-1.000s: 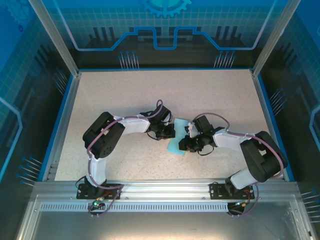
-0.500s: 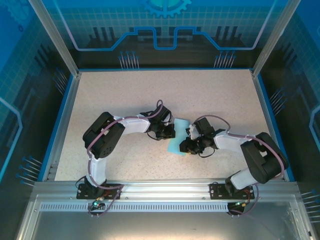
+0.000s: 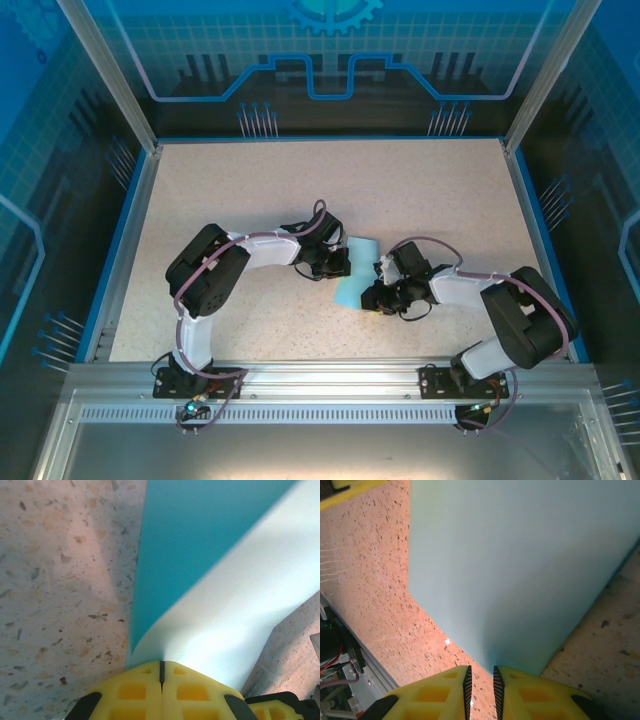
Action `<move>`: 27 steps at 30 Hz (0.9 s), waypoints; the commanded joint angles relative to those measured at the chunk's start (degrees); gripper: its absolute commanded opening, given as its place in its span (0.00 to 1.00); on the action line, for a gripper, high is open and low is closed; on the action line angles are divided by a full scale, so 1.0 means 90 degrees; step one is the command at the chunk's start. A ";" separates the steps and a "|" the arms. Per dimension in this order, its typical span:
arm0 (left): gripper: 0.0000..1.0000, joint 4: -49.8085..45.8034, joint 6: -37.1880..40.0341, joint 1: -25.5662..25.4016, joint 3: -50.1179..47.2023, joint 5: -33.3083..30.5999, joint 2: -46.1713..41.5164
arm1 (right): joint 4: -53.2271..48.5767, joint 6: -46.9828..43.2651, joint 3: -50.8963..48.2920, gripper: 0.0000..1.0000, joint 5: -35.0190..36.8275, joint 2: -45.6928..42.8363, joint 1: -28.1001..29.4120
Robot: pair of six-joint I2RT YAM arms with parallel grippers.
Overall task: Fold a paper plane with a square sheet of paper (pick it up from the middle)
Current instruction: Fold the square sheet of paper in half at the center of the table.
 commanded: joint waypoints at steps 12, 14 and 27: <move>0.00 -0.0591 0.0189 -0.0131 0.0055 -0.0071 0.0231 | -0.0394 -0.0262 0.0964 0.24 -0.0035 -0.0403 -0.0867; 0.00 -0.0587 0.0194 -0.0134 0.0055 -0.0068 0.0241 | -0.0165 -0.0258 0.1034 0.24 -0.0260 -0.0137 -0.0863; 0.00 -0.0692 0.0264 -0.0137 0.0092 -0.0102 0.0243 | 0.0068 -0.0487 0.0866 0.23 0.0063 0.1322 -0.1008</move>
